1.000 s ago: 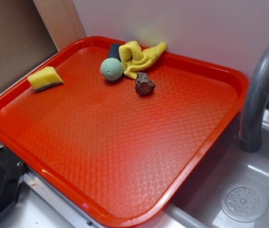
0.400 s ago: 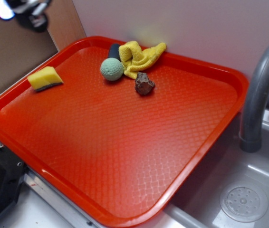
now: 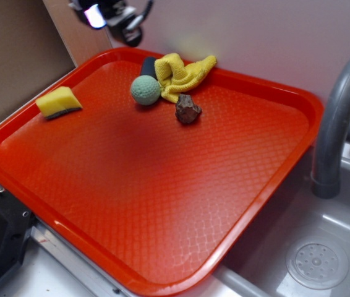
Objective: Grab the yellow cloth.
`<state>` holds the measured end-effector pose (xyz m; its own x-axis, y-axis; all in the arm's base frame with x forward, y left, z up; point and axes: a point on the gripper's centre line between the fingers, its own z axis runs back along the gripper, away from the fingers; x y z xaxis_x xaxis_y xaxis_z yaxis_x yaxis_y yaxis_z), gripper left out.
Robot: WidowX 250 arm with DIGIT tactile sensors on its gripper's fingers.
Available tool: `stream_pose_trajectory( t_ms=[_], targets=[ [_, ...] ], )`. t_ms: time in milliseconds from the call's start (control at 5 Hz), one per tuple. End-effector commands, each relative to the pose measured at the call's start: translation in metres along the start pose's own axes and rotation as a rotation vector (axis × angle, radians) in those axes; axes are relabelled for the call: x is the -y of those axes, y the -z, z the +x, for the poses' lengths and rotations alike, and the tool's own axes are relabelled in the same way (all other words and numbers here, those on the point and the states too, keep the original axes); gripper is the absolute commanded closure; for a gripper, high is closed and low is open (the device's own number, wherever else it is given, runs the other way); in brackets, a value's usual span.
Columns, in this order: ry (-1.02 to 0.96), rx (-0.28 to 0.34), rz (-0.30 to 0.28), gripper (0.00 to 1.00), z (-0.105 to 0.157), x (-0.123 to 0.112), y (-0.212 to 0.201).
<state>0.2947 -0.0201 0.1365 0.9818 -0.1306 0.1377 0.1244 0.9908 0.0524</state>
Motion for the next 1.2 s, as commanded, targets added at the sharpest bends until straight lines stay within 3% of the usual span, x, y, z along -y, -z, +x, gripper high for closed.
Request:
stream_pose_trajectory(
  t_ms=[0, 400, 600, 800, 1000],
  targets=[
    [0.131, 0.049, -0.072, 0.00, 0.015, 0.026, -0.031],
    [0.131, 0.049, -0.072, 0.00, 0.015, 0.026, -0.031],
    [0.029, 0.057, 0.034, 0.00, 0.036, 0.012, 0.000],
    [0.096, 0.078, -0.025, 0.00, 0.042, 0.011, 0.013],
    [0.122, 0.079, 0.007, 0.00, 0.050, 0.012, 0.042]
  ],
)
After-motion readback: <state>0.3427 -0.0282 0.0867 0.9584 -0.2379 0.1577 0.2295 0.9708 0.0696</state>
